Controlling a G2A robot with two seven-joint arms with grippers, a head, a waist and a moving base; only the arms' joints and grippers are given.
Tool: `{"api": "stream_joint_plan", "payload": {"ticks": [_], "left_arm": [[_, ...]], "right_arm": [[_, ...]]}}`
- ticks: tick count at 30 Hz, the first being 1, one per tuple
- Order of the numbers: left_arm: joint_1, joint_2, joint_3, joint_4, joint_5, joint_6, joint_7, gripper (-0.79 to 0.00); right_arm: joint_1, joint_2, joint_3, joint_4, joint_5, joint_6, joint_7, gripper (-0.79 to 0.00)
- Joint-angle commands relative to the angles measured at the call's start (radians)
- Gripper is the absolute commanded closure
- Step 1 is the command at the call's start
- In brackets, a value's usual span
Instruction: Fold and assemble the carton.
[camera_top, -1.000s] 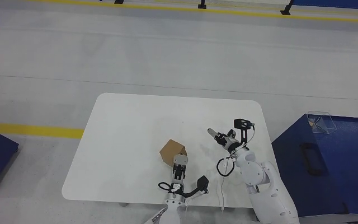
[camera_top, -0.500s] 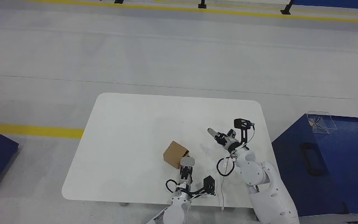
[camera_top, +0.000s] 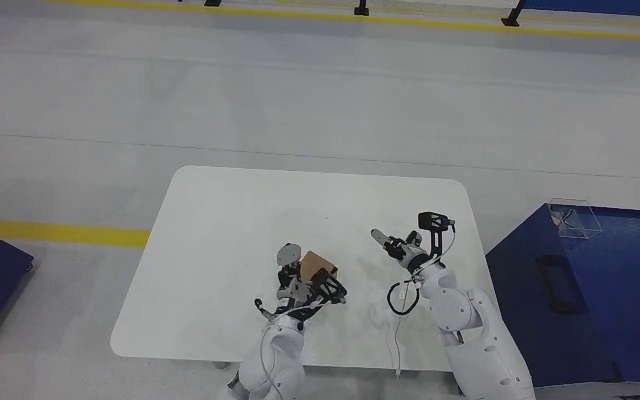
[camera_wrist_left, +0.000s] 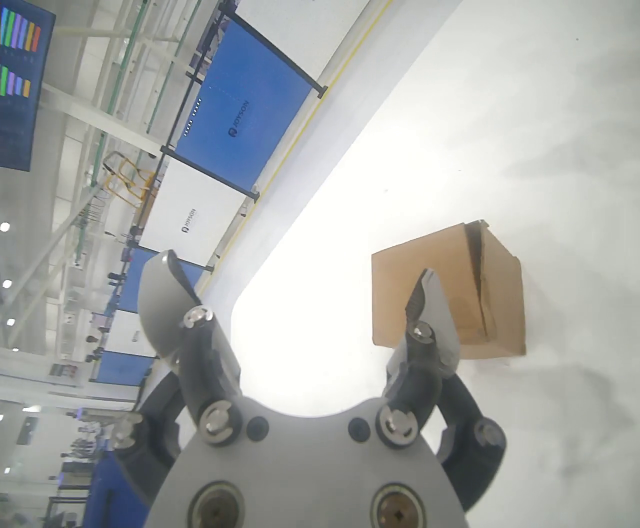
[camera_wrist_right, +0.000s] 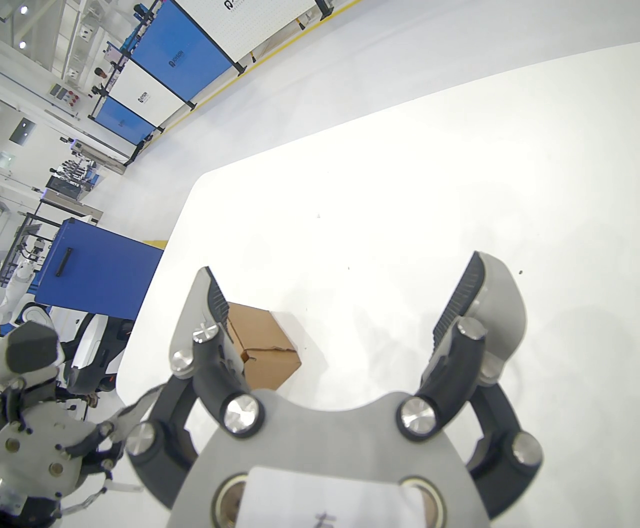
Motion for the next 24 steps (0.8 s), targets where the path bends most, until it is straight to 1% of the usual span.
{"api": "stream_joint_plan", "payload": {"ticks": [1, 7, 8, 10, 12, 15, 16, 19, 20, 21, 24], "left_arm": [[-0.024, -0.002, -0.046, 0.018, -0.133, -0.017, 0.036, 0.000], [-0.024, -0.002, -0.047, 0.017, -0.136, -0.016, 0.038, 0.000], [-0.018, -0.002, -0.049, 0.026, -0.159, -0.036, 0.033, 0.000], [-0.026, -0.005, -0.074, 0.010, -0.333, -0.149, 0.035, 0.000], [-0.040, -0.003, -0.129, 0.010, -0.495, -0.242, 0.035, 0.000], [-0.051, 0.002, -0.197, 0.010, -0.688, -0.367, 0.031, 0.000], [-0.054, 0.004, -0.217, 0.012, -0.763, -0.424, 0.027, 0.000], [-0.072, 0.012, -0.272, 0.034, -0.906, -0.542, -0.025, 0.000], [-0.080, 0.015, -0.283, 0.045, -0.939, -0.573, -0.036, 0.000], [-0.088, 0.017, -0.290, 0.058, -0.943, -0.583, -0.053, 0.000], [-0.100, 0.020, -0.285, 0.084, -0.925, -0.579, -0.059, 0.000]], "right_arm": [[0.000, 0.000, 0.000, 0.000, 0.000, 0.000, 0.000, -0.785], [0.000, 0.000, 0.000, 0.000, 0.000, 0.000, 0.000, -0.785], [0.000, 0.000, 0.000, 0.000, 0.000, 0.000, 0.000, -0.785], [0.000, 0.000, 0.000, 0.000, 0.000, 0.000, 0.000, -0.785], [0.000, 0.000, 0.000, 0.000, 0.000, 0.000, 0.000, -0.785], [0.000, 0.000, 0.000, 0.000, 0.000, 0.000, 0.000, -0.785], [0.000, 0.000, 0.000, 0.000, 0.000, 0.000, 0.000, -0.785], [0.000, 0.000, 0.000, 0.000, 0.000, 0.000, 0.000, -0.785], [0.000, 0.000, 0.000, 0.000, 0.000, 0.000, 0.000, -0.785], [0.000, 0.000, 0.000, 0.000, 0.000, 0.000, 0.000, -0.785], [0.000, 0.000, 0.000, 0.000, 0.000, 0.000, 0.000, -0.785]]}}
